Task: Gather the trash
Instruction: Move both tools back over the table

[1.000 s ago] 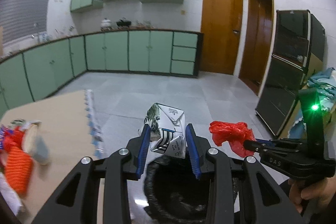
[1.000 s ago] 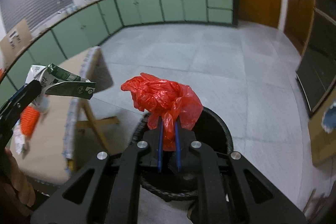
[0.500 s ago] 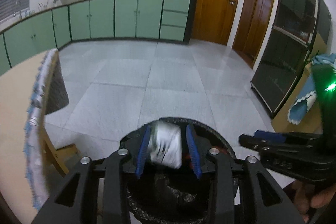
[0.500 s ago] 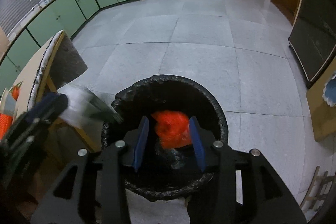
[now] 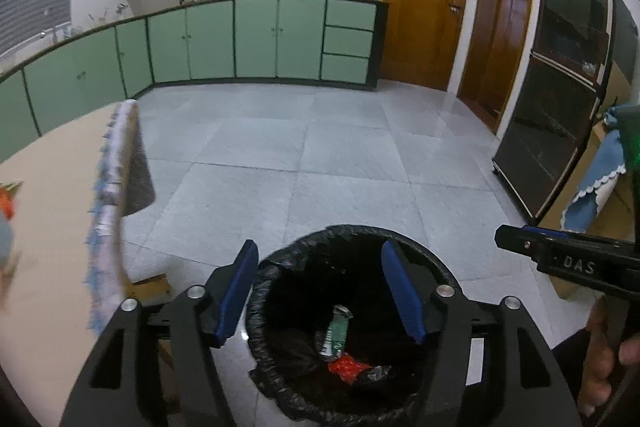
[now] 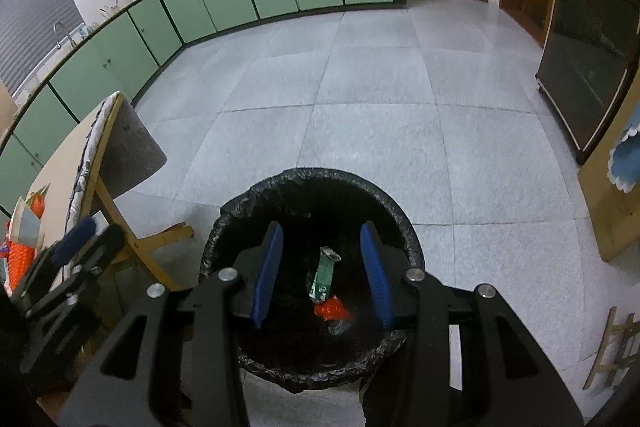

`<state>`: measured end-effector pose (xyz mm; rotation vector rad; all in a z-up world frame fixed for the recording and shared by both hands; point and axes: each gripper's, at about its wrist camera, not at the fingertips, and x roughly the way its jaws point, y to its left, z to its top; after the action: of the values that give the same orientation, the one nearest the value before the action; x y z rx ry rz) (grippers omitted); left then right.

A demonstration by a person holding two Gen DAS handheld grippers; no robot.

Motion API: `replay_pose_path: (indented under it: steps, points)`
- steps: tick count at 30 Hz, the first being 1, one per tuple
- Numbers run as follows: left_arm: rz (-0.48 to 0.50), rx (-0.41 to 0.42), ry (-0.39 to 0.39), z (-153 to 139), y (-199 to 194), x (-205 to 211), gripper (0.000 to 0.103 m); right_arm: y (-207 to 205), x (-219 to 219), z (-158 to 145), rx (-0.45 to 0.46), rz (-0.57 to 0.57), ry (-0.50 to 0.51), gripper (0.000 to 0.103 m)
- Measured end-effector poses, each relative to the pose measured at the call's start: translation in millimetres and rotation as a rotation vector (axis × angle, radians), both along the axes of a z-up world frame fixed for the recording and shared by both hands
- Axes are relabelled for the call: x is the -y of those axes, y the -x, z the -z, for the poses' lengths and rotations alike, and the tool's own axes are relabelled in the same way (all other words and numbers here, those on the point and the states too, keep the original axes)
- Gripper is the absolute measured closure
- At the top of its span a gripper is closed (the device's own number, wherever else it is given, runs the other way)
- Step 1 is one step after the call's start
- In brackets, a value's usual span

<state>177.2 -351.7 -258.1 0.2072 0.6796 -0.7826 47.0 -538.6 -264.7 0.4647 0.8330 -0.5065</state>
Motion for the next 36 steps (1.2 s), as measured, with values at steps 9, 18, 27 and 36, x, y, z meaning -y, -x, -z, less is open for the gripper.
replay_pose_path:
  steps: [9, 18, 27, 36]
  points:
    - [-0.128, 0.069, 0.031, -43.0, -3.9, -75.0, 0.031, -12.4, -62.4, -37.6, 0.051, -0.113, 0.090, 0.042]
    - [-0.370, 0.154, -0.010, -57.9, -2.2, -188.9, 0.026, -50.5, -152.9, -64.1, 0.136, -0.324, 0.086, 0.034]
    - [-0.645, 0.200, -0.050, -51.0, -6.6, -315.3, 0.026, -92.5, -249.1, -71.2, 0.163, -0.520, 0.072, 0.034]
    - [-0.688, 0.147, -0.064, -25.2, -25.7, -347.8, 0.026, -112.9, -315.2, -73.2, 0.155, -0.637, 0.087, 0.034]
